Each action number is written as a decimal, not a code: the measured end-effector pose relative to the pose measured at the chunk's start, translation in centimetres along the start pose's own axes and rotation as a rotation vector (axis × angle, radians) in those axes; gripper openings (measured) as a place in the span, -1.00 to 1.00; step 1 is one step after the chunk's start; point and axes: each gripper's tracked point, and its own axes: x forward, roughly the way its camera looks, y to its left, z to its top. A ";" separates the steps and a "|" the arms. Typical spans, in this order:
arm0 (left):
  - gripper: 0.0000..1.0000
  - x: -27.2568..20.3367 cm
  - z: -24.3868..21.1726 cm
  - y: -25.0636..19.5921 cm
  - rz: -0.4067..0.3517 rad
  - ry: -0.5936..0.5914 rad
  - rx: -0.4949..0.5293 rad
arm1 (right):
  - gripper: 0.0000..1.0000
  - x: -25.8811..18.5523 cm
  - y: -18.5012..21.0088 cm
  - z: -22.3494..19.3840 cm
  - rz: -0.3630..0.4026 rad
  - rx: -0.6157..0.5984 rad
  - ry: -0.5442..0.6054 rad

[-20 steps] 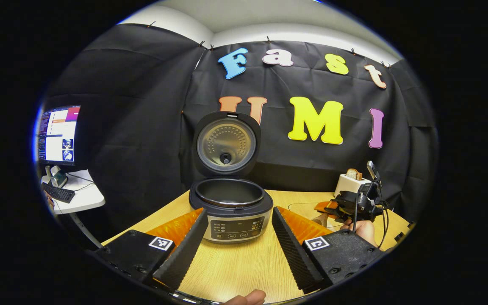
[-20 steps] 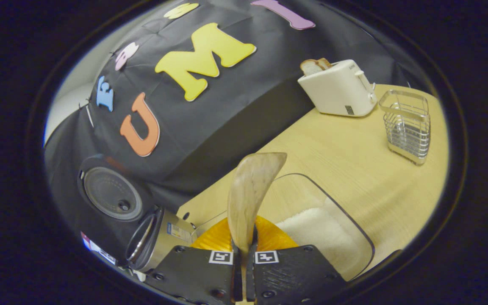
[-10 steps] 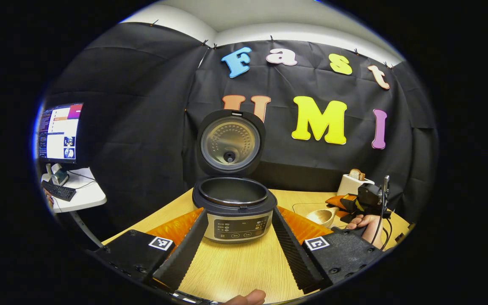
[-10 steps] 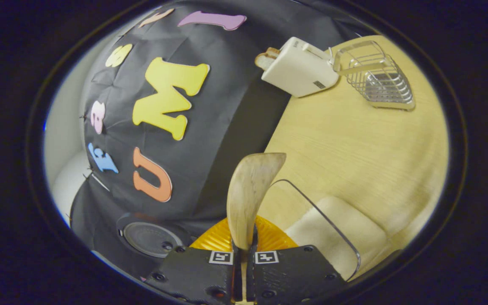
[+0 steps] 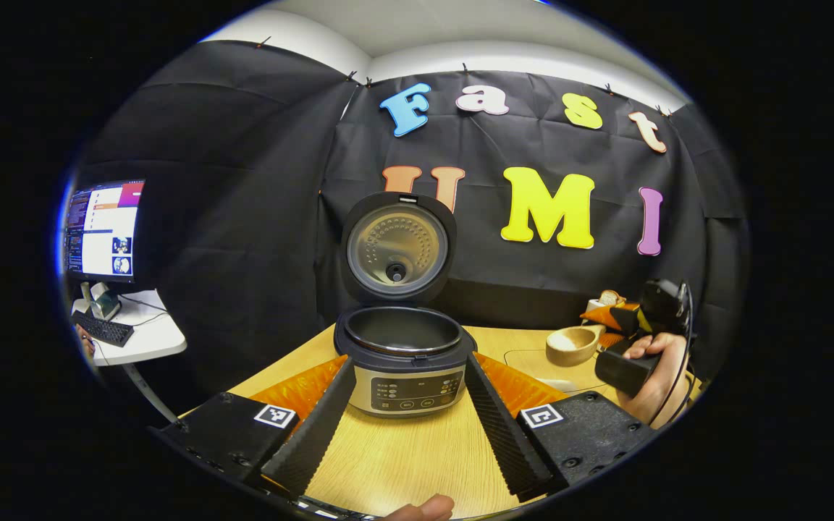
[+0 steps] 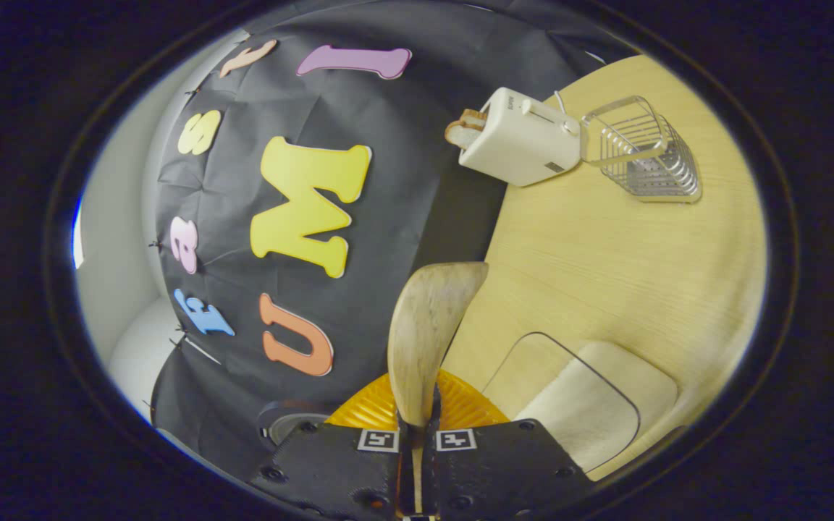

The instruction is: Close the left gripper, press the button to open the rice cooker; take a wooden spoon from the chopstick holder with the right hand, scoop a spoonful of rice and pour it into the rice cooker, then put the wooden spoon back into the chopstick holder.

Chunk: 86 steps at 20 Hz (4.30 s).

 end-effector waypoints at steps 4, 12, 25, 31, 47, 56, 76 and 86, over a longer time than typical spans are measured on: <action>0.93 -0.2 0.2 0.6 0.009 -0.005 0.011 | -0.92 -0.6 2.9 0.0 0.027 0.008 -0.027; 0.93 -1.2 1.4 2.5 0.018 -0.037 0.013 | -0.92 1.1 8.3 -3.6 0.063 -0.041 -0.010; 0.94 -1.8 1.2 8.7 0.113 -0.034 0.002 | -0.93 8.3 13.8 -14.2 0.042 -0.359 0.012; 0.94 -2.1 1.2 11.3 0.164 -0.038 -0.015 | -0.92 11.2 15.0 -18.0 0.040 -0.563 0.041; 0.94 -2.2 1.1 11.4 0.202 -0.033 0.018 | -0.92 12.6 17.8 -23.3 0.151 -1.206 0.016; 0.94 -2.2 1.2 11.4 0.209 -0.029 0.031 | -0.92 10.8 20.1 -28.5 0.311 -1.620 -0.036; 0.94 -1.8 1.3 9.3 0.192 -0.032 0.067 | -0.90 7.4 20.4 -14.9 0.214 -1.580 -0.154; 0.94 -1.5 1.4 7.5 0.176 -0.040 0.069 | -0.90 4.3 15.5 2.5 0.029 -1.548 -0.256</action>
